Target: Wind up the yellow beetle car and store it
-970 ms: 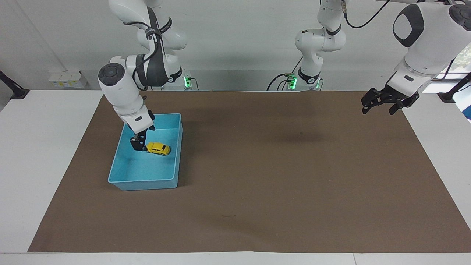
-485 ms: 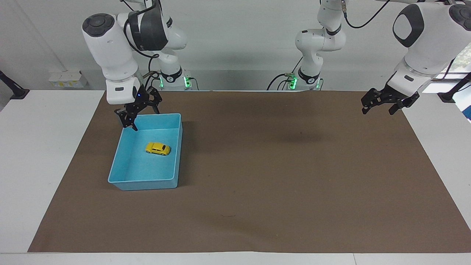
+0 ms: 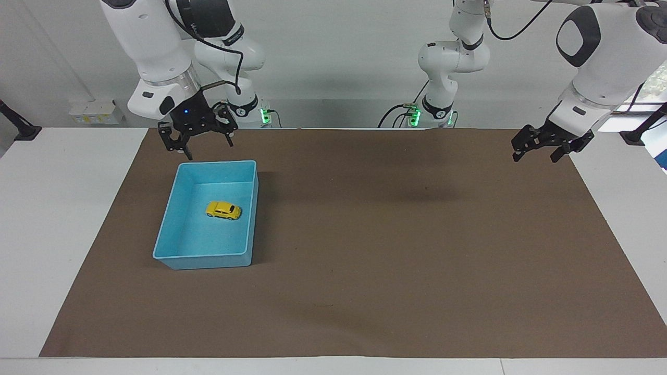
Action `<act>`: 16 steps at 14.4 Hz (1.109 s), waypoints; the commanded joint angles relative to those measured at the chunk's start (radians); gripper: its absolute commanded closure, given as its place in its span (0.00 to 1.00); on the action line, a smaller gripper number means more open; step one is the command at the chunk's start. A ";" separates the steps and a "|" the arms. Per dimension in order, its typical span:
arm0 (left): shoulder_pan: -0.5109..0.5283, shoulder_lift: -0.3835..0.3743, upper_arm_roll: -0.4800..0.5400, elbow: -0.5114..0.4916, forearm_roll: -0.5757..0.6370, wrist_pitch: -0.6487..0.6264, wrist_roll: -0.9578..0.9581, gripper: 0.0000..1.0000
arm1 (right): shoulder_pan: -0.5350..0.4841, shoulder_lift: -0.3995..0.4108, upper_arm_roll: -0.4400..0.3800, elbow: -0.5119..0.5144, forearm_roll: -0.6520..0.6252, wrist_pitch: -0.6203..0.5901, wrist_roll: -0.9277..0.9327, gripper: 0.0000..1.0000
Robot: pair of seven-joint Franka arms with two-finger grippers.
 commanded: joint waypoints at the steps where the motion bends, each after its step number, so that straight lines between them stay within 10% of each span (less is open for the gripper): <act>1: 0.014 -0.014 -0.012 -0.008 0.015 -0.009 0.003 0.00 | -0.006 -0.013 0.005 0.018 0.008 -0.020 0.090 0.00; 16: 0.014 -0.014 -0.012 -0.008 0.015 -0.009 0.003 0.00 | -0.013 -0.079 0.028 0.010 0.027 -0.038 0.391 0.00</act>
